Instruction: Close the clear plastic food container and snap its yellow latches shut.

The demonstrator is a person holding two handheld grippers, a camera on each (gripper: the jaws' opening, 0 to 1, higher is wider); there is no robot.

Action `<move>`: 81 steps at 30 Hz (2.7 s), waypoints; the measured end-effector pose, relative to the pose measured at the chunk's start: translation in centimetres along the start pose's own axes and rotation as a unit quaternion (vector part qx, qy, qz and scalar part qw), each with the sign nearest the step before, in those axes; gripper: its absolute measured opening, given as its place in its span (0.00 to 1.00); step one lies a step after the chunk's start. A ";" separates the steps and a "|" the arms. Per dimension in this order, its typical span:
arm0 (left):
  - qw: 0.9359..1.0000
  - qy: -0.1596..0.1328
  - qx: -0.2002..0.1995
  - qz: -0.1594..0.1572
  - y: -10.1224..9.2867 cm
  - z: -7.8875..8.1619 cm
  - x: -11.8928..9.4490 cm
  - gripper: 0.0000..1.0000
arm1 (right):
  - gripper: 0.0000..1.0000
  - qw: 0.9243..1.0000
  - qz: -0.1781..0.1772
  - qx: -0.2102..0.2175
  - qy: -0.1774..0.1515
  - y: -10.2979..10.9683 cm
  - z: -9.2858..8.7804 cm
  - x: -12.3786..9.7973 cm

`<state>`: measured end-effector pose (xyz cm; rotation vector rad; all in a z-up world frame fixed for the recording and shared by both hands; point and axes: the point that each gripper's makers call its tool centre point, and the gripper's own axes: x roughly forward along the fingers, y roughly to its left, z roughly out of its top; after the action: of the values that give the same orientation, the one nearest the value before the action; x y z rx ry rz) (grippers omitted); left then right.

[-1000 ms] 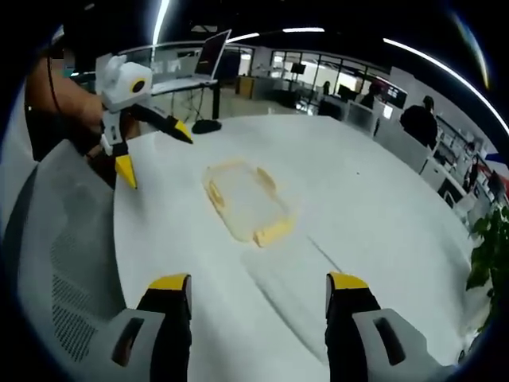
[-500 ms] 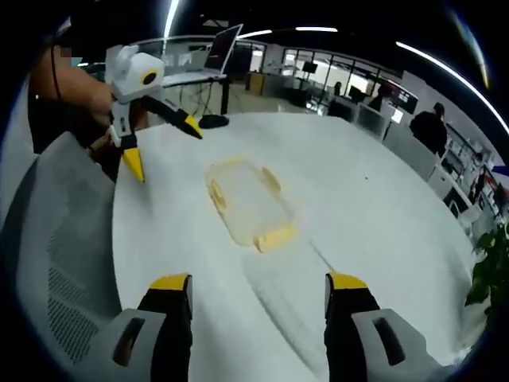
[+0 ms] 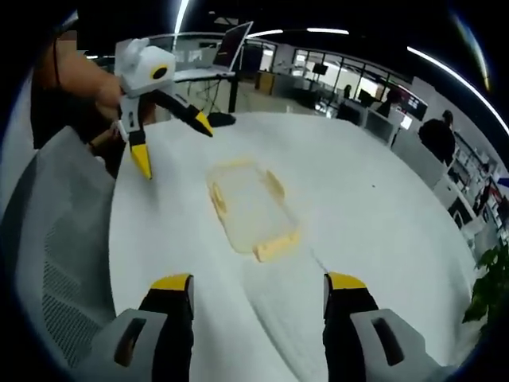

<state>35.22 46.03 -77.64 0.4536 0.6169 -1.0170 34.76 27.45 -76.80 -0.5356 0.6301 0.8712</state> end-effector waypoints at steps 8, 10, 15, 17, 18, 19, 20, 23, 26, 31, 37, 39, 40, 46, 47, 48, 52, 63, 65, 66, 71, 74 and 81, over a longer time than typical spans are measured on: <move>1.000 0.008 0.019 -0.001 1.2 0.2 0.2 0.80 | 0.64 1.000 0.015 -0.018 0.003 -0.2 0.4 0.6; 1.000 0.011 0.022 -0.002 1.4 0.1 0.3 0.79 | 0.64 1.000 0.017 -0.024 0.007 -0.2 0.4 0.7; 0.999 0.022 0.039 -0.008 1.9 -0.1 0.5 0.78 | 0.63 0.999 0.024 -0.045 0.014 -0.3 0.6 1.2; 0.999 0.027 0.046 -0.009 2.0 -0.3 0.6 0.78 | 0.63 0.998 0.027 -0.052 0.017 -0.4 0.7 1.4; 0.998 0.030 0.048 -0.009 2.1 -0.4 0.6 0.78 | 0.62 0.998 0.030 -0.057 0.019 -0.4 0.7 1.5; 0.998 0.032 0.055 -0.007 2.3 -0.4 0.6 0.78 | 0.62 0.998 0.030 -0.060 0.020 -0.4 0.8 1.5; 0.998 0.034 0.060 -0.006 2.5 -0.4 0.6 0.78 | 0.62 0.997 0.031 -0.063 0.022 -0.5 0.8 1.6; 0.997 0.039 0.065 -0.007 2.8 -0.6 0.6 0.75 | 0.62 0.997 0.034 -0.067 0.021 -0.6 1.2 1.9; 0.996 0.045 0.075 -0.009 3.1 -0.7 0.6 0.75 | 0.61 0.996 0.037 -0.075 0.024 -0.6 1.5 2.2; 0.994 0.056 0.089 -0.014 3.6 -1.0 0.8 0.73 | 0.61 0.995 0.047 -0.082 0.028 -0.6 1.8 2.7; 0.992 0.069 0.106 -0.025 4.0 -1.0 1.1 0.71 | 0.60 0.993 0.056 -0.091 0.043 -0.7 1.6 3.4; 0.990 0.073 0.114 -0.027 4.3 -1.0 1.2 0.71 | 0.60 0.993 0.059 -0.092 0.043 -0.8 1.6 3.5; 0.990 0.074 0.114 -0.027 4.4 -1.0 1.3 0.71 | 0.60 0.993 0.061 -0.093 0.044 -0.8 1.6 3.6; 0.986 0.089 0.133 -0.039 5.0 -1.2 1.6 0.70 | 0.60 0.991 0.070 -0.104 0.050 -0.9 1.7 4.1; 0.985 0.092 0.137 -0.040 5.1 -1.2 1.6 0.70 | 0.60 0.990 0.072 -0.107 0.052 -0.9 1.7 4.2; 0.985 0.094 0.141 -0.043 5.1 -1.2 1.7 0.69 | 0.59 0.990 0.073 -0.110 0.053 -1.0 1.8 4.3; 0.983 0.100 0.149 -0.050 5.5 -1.3 2.0 0.68 | 0.59 0.988 0.079 -0.117 0.057 -1.1 1.8 4.7; 0.977 0.114 0.168 -0.061 6.2 -1.6 2.8 0.67 | 0.59 0.986 0.089 -0.125 0.065 -1.3 2.0 5.6; 0.976 0.117 0.170 -0.062 6.4 -1.9 3.0 0.66 | 0.59 0.986 0.091 -0.124 0.066 -1.3 1.9 5.8; 0.976 0.118 0.171 -0.062 6.5 -1.9 3.1 0.66 | 0.59 0.986 0.092 -0.123 0.066 -1.3 1.9 5.9; 0.974 0.119 0.180 -0.067 6.5 -2.0 3.4 0.65 | 0.59 0.985 0.093 -0.124 0.069 -1.3 1.9 6.3; 0.974 0.119 0.180 -0.067 6.8 -2.0 3.7 0.65 | 0.59 0.985 0.094 -0.125 0.075 -1.5 1.7 6.6; 0.967 0.132 0.203 -0.075 6.8 -2.3 4.2 0.60 | 0.57 0.982 0.103 -0.136 0.085 -1.4 1.6 7.1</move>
<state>42.22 47.89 -81.69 0.9250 0.6882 -1.2447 39.87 31.50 -80.42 -0.8084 0.7361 1.1236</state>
